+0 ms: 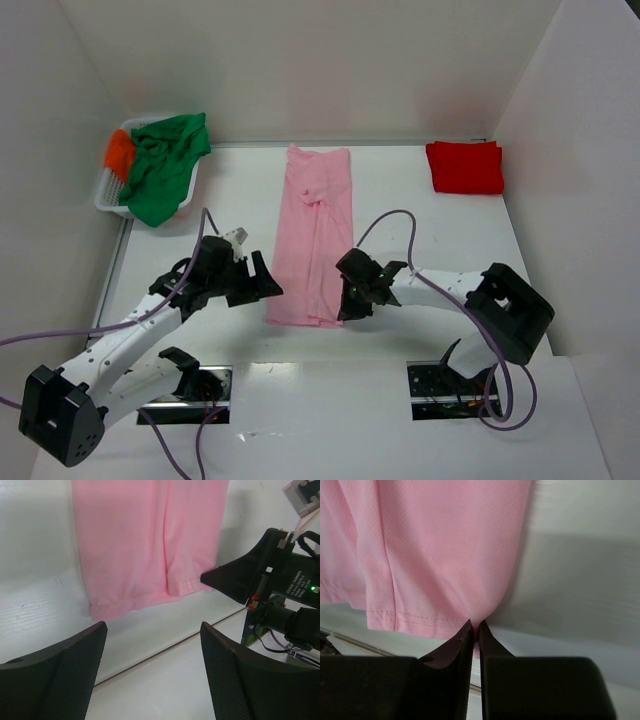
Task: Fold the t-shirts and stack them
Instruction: Grab the bottom of the folded rectangular tshirt with both arms
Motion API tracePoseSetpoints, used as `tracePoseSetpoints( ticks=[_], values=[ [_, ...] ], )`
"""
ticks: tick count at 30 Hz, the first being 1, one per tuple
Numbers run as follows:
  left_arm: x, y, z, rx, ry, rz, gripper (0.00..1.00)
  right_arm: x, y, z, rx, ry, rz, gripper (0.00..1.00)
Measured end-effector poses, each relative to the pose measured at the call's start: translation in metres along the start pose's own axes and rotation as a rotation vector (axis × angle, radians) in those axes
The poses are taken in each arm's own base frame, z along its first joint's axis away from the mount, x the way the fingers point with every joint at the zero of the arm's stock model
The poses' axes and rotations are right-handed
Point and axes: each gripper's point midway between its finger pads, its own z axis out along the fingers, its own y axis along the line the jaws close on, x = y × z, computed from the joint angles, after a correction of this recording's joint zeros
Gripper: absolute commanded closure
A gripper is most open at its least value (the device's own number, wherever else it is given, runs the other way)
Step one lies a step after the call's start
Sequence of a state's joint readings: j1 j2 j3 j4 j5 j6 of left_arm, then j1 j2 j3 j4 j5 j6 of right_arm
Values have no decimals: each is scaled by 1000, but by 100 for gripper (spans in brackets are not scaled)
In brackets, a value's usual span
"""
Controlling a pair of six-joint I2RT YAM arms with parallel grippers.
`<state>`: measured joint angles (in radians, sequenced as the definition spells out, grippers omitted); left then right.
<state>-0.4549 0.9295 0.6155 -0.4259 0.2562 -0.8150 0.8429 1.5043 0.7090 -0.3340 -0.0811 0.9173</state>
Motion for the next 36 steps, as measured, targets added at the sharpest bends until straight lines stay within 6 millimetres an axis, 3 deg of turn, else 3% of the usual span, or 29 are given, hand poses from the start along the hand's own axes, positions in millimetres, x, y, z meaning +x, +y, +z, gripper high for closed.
tracePoseSetpoints(
  ticks=[8,12,27,36],
  values=[
    [20,18,22,-51,120,-30,20,-3,-17,-17,64,-56,10,89],
    [33,26,34,-80,197,-31,26,2,-27,-23,77,-60,11,84],
    [57,28,53,-78,324,-29,31,8,-32,-19,93,-37,14,82],
    [68,39,65,-123,391,-63,50,8,-33,-19,94,-35,6,82]
  ],
)
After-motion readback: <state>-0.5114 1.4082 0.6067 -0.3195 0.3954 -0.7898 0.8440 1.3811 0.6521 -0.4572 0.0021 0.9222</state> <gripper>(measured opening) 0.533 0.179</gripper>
